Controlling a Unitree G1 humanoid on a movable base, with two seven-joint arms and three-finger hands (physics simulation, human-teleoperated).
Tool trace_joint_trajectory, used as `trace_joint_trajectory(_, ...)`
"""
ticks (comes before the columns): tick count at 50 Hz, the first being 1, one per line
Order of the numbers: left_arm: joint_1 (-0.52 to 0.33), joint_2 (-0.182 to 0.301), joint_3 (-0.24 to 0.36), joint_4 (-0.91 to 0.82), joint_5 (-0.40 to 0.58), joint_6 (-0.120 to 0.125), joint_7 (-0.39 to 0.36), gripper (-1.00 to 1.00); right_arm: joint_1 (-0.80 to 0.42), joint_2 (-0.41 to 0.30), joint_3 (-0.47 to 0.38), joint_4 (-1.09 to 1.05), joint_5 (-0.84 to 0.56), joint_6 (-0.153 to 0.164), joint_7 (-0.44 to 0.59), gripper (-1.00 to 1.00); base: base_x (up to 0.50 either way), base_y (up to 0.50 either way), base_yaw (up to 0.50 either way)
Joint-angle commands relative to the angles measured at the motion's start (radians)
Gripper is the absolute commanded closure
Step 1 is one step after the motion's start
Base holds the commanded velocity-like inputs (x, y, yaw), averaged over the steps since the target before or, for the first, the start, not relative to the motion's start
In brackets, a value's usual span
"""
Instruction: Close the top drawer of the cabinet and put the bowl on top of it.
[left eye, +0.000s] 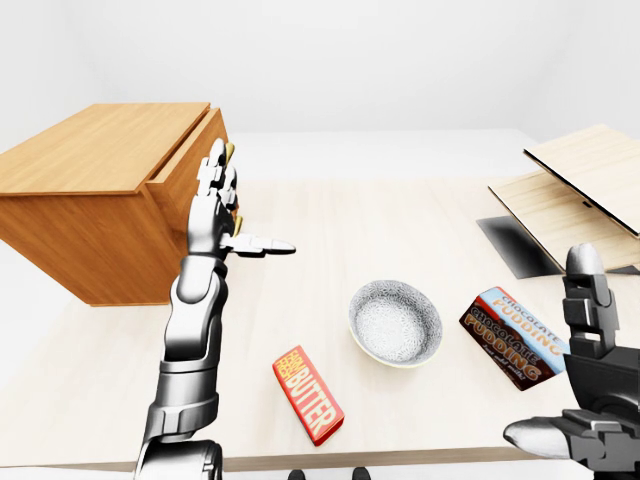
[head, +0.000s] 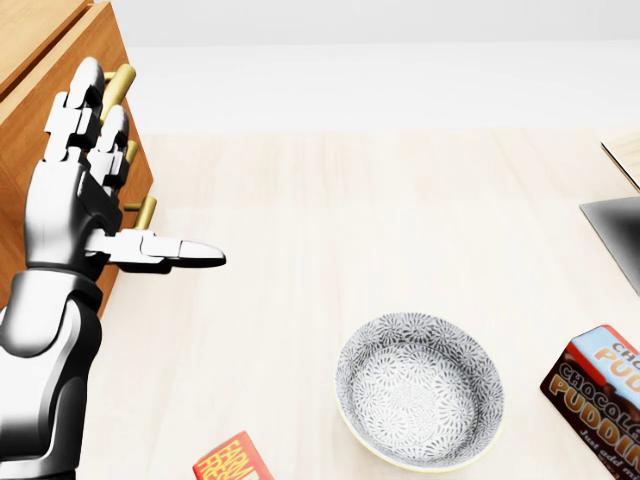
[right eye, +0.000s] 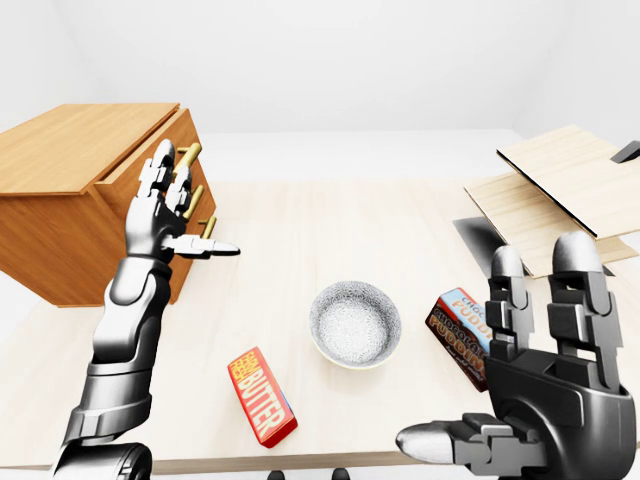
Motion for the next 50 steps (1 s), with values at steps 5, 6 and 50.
trace_joint_trajectory(5, -0.074, 0.034, 0.032, 0.153, -0.038, 0.0, 0.02, -1.0, -0.006, -0.015, -0.035, -0.007, 0.038, 0.0, -0.013, -1.0, 0.0, 0.0, 0.0)
trace_joint_trajectory(6, -0.077, 0.038, 0.033, 0.157, -0.045, 0.0, 0.021, -1.0, -0.003, -0.017, -0.038, -0.007, 0.044, 0.0, -0.014, -1.0, 0.0, 0.0, 0.0)
trace_joint_trajectory(50, -0.203, 0.13, 0.062, 0.488, -0.102, 0.0, 0.07, -1.0, 0.0, 0.011, -0.038, -0.007, 0.035, 0.0, 0.016, -1.0, 0.0, 0.0, 0.0)
